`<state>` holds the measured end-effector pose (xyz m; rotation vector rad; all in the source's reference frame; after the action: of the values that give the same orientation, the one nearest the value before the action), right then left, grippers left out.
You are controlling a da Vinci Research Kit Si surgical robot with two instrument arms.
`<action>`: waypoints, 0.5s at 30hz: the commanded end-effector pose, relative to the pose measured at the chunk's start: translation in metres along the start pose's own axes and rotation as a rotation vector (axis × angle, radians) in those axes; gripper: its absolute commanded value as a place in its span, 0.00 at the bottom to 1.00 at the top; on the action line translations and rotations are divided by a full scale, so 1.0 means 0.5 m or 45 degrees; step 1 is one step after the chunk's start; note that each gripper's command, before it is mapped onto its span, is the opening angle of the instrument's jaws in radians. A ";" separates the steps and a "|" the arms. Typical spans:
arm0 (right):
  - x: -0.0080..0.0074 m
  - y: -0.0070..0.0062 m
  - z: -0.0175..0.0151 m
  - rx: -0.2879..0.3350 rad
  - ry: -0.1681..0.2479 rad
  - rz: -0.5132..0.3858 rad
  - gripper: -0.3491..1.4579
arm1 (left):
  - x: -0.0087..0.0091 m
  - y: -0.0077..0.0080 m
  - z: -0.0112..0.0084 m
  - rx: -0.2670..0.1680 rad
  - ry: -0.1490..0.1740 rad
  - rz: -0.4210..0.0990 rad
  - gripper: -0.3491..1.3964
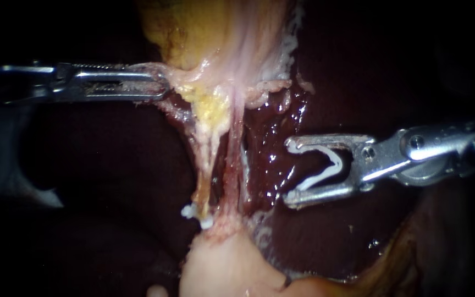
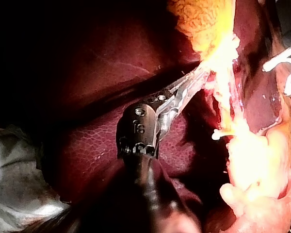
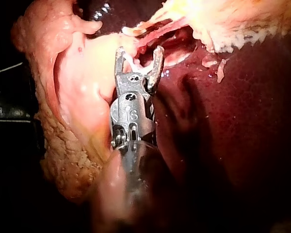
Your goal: Clipping second clip left tube
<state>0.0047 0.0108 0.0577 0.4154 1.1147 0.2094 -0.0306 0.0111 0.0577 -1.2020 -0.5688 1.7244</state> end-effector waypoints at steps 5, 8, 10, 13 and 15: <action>0.0000 0.0000 0.0000 0.000 0.000 0.000 0.47 | 0.0050 0.0007 -0.0046 0.009 0.001 -0.020 0.00; 0.0000 -0.0001 0.0000 0.004 0.001 0.000 0.47 | 0.0117 0.0018 -0.0110 0.015 0.051 -0.059 0.00; 0.0000 -0.0001 0.0000 0.004 0.001 0.000 0.47 | 0.0151 0.0028 -0.0156 0.019 0.081 -0.049 0.00; 0.0000 -0.0001 0.0000 0.004 0.001 -0.001 0.47 | 0.0171 0.0043 -0.0204 0.027 0.104 -0.044 0.00; 0.0001 -0.0002 0.0002 0.004 0.001 0.000 0.47 | 0.0171 0.0049 -0.0216 0.035 0.106 -0.047 0.00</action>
<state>0.0049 0.0107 0.0575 0.4202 1.1175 0.2061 -0.0227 0.0159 0.0473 -1.2265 -0.5133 1.6380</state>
